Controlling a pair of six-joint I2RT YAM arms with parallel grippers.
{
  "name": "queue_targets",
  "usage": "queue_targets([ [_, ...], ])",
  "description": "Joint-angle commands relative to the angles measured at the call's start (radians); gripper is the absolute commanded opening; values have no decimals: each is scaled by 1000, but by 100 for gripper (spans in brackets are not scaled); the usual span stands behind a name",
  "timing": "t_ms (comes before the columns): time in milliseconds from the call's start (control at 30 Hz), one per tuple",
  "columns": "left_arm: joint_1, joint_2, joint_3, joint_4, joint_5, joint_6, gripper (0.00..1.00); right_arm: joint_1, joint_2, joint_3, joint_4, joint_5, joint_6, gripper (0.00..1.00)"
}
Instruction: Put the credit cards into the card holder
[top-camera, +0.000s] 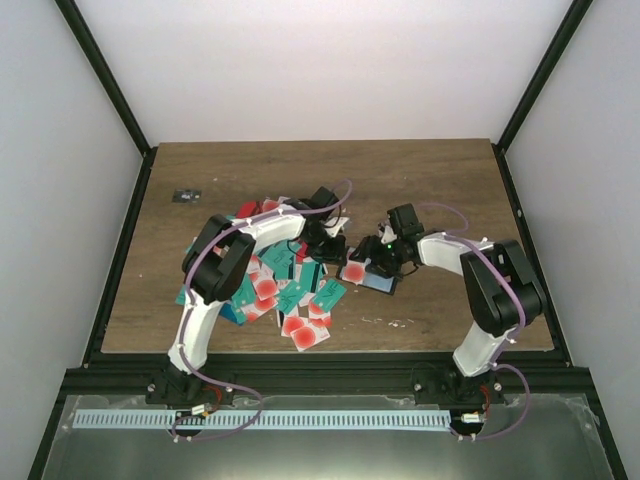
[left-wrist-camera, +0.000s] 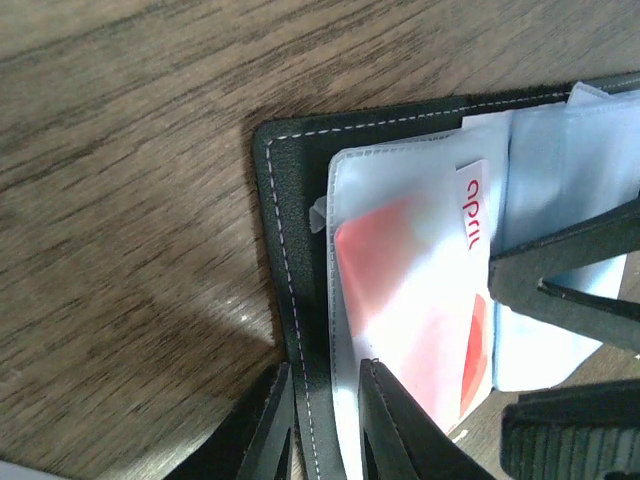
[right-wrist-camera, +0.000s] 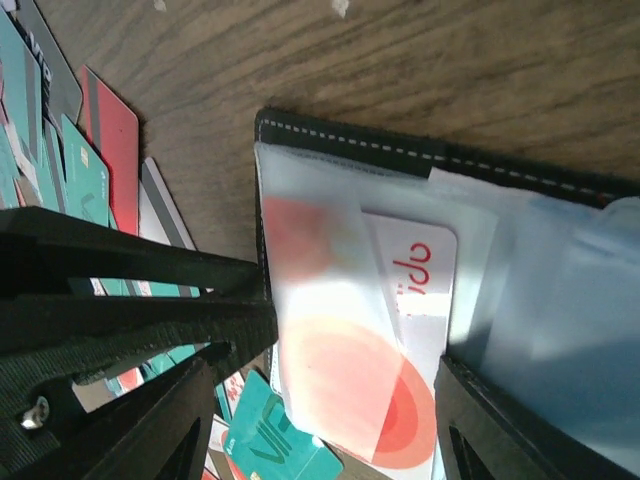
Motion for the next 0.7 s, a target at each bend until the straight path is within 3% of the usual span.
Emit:
queue_targets([
  [0,-8,12,-70,-27,-5,-11,22,8,7,65,-9,15,-3,62],
  [300,-5,-76,-168,24,38,-48,21,8,-37,37,65,-45,31,62],
  [667,52,-79,-101,16,27,-42,22,17,-167,27,-182,28,-114,60],
])
